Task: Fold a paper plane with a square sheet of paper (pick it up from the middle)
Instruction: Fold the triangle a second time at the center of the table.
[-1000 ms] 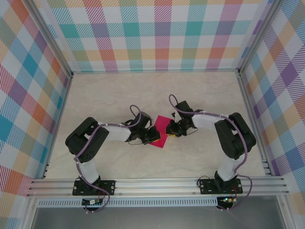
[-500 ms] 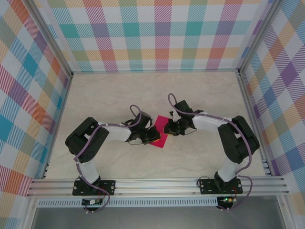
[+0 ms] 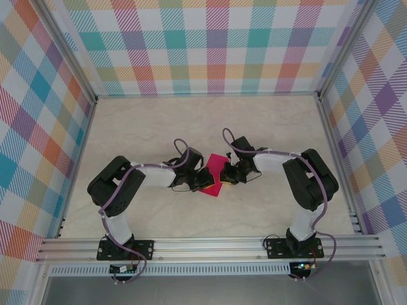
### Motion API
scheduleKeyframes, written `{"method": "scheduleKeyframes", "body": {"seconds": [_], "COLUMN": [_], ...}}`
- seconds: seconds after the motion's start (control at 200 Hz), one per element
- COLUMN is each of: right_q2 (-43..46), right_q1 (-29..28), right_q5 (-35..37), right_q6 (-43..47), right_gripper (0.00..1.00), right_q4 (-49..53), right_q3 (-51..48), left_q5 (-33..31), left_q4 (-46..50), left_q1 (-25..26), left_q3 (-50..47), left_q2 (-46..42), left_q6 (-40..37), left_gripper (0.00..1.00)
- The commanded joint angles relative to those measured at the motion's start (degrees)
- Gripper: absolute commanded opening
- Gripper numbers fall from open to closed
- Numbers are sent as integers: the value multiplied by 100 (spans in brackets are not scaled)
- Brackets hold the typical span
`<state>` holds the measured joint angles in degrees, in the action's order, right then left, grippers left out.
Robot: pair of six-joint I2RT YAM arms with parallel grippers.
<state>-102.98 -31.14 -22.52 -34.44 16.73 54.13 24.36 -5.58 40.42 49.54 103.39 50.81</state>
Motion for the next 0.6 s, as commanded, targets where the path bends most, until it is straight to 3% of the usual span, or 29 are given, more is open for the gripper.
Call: {"method": "scheduleKeyframes", "body": {"seconds": [0.0, 0.595], "right_q2": [-170, -302], "right_q1": [-17, -16], "right_q5": [409, 740], "right_q6": [206, 324], "right_gripper": [12, 12], "right_q4": [361, 616], "right_q3": [10, 28], "left_q5": [-127, -804], "left_q4": [206, 968], "left_q1": [20, -57], "left_q3": [261, 461], "left_q2": [-307, 188], "left_q6": [-59, -433], "left_gripper": [9, 7]}}
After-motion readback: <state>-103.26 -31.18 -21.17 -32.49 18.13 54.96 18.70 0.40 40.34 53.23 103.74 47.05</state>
